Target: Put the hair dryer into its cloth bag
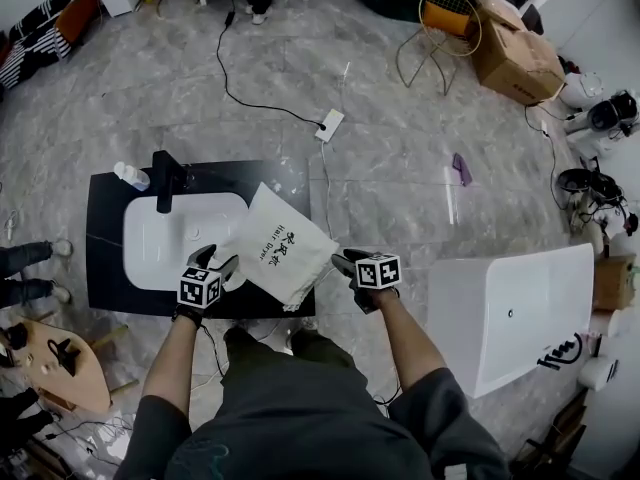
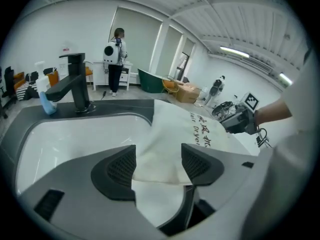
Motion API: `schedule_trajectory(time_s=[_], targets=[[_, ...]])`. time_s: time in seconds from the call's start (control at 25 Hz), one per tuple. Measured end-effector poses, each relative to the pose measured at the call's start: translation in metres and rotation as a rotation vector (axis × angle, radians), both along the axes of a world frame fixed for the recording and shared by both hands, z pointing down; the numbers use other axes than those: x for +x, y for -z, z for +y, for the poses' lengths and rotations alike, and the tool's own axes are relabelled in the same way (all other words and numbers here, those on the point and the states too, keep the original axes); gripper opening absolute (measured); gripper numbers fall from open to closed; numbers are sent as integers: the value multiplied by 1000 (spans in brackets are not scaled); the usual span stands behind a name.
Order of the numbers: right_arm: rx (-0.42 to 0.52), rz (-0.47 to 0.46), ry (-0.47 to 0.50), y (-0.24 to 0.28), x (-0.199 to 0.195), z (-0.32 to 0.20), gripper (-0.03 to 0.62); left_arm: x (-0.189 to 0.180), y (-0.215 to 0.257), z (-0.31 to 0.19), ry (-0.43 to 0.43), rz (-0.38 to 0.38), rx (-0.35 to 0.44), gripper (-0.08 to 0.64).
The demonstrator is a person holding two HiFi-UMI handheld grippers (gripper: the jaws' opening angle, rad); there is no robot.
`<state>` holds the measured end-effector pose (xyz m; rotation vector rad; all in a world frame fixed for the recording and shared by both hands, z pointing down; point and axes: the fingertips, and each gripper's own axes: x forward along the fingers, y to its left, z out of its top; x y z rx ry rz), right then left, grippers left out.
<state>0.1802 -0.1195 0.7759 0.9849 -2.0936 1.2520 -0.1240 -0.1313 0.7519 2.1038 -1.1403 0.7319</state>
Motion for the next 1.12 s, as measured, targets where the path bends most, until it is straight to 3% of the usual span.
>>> schedule_trajectory(time_s=[0.28, 0.44, 0.72, 0.76, 0.8, 0.84, 0.88, 1.12], targets=[[-42, -35, -100, 3, 24, -4, 172, -26, -16, -4, 53, -6, -42, 288], [-61, -78, -92, 8, 10, -11, 176, -24, -24, -3, 41, 4, -66, 288], [-201, -185, -149, -6, -14, -15, 176, -15, -42, -5, 32, 35, -127, 282], [-209, -188, -164, -8, -14, -17, 167, -14, -43, -5, 27, 38, -134, 201], [-206, -182, -176, -9, -14, -19, 130, -12, -45, -5, 16, 38, -140, 119], [-193, -170, -184, -11, -13, -21, 51, -11, -45, -5, 1, 37, -144, 57], [-180, -155, -186, -12, -12, -23, 35, -9, -46, -4, -17, 34, -145, 8], [-166, -124, -179, -12, -13, -28, 28, -8, -47, -1, -58, 33, -164, 6]])
